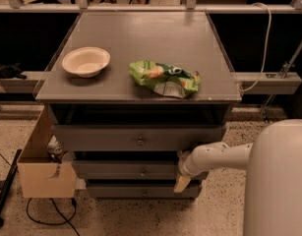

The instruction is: Open middle drawer

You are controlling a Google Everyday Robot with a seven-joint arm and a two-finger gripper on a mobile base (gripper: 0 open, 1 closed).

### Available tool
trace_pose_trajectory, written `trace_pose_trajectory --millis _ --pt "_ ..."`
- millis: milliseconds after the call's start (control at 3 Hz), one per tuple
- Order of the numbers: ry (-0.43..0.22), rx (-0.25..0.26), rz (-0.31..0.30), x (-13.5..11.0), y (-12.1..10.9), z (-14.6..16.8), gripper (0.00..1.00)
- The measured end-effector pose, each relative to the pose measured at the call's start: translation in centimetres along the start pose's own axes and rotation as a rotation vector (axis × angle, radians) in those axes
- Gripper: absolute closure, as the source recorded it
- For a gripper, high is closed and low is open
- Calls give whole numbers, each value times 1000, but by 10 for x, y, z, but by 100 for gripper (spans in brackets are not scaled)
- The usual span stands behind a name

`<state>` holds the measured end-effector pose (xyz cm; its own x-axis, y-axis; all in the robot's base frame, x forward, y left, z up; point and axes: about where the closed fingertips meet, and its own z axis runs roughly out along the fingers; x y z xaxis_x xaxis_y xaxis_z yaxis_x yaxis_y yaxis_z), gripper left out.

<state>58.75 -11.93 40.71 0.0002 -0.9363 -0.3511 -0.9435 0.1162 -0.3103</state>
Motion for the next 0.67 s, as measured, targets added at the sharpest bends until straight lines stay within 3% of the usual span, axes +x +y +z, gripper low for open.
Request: trace_pose_trajectory --millis 667 --pt "17 -11 -13 1 0 6 0"
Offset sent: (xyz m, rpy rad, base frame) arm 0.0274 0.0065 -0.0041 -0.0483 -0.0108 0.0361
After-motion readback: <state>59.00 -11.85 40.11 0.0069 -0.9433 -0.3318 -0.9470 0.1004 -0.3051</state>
